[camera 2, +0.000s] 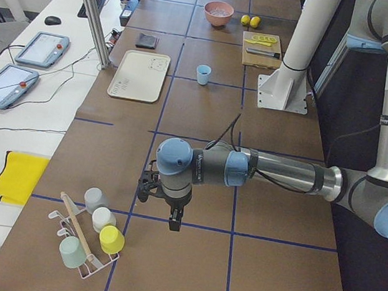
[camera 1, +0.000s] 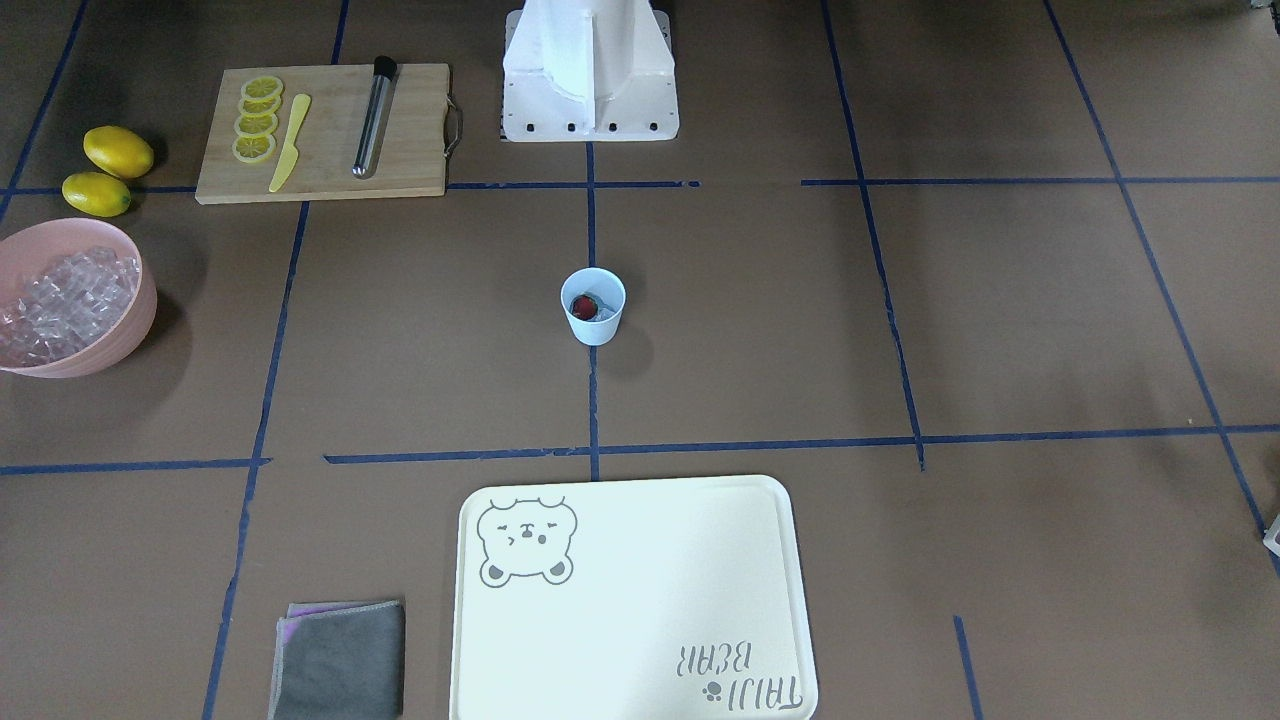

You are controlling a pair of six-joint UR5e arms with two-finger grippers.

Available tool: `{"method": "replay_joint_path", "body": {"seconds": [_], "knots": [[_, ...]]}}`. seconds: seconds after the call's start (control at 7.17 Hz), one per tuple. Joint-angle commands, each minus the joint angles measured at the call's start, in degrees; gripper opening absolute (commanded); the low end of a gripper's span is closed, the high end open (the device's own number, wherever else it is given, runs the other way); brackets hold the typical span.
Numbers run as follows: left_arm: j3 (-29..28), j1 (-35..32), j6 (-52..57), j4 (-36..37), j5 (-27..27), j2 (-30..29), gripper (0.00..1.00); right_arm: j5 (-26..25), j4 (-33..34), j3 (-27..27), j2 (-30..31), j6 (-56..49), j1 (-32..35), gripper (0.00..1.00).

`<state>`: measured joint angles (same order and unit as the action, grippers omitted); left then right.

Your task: Put ice and strawberries in cup

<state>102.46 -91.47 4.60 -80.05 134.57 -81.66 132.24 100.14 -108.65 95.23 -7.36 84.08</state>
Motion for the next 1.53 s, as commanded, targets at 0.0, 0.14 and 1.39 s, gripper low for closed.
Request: {"method": "replay_joint_path", "body": {"seconds": [0.0,0.14,1.39], "knots": [[0.0,0.5,0.3,-1.6,0.0,0.5,1.0,-0.4,-0.4,2.8,0.0,0.0,-0.2,1.0],[-0.8,0.6,0.3,-2.0,-0.1,0.5,1.0,-0.3,-0.5,4.6,0.1,-0.4,-0.2,1.0],[-0.9,3.1,0.2,0.8,-0.4,0.6,1.0,0.2,-0.5,4.8,1.3,-2.7,3.2,1.0]]}}
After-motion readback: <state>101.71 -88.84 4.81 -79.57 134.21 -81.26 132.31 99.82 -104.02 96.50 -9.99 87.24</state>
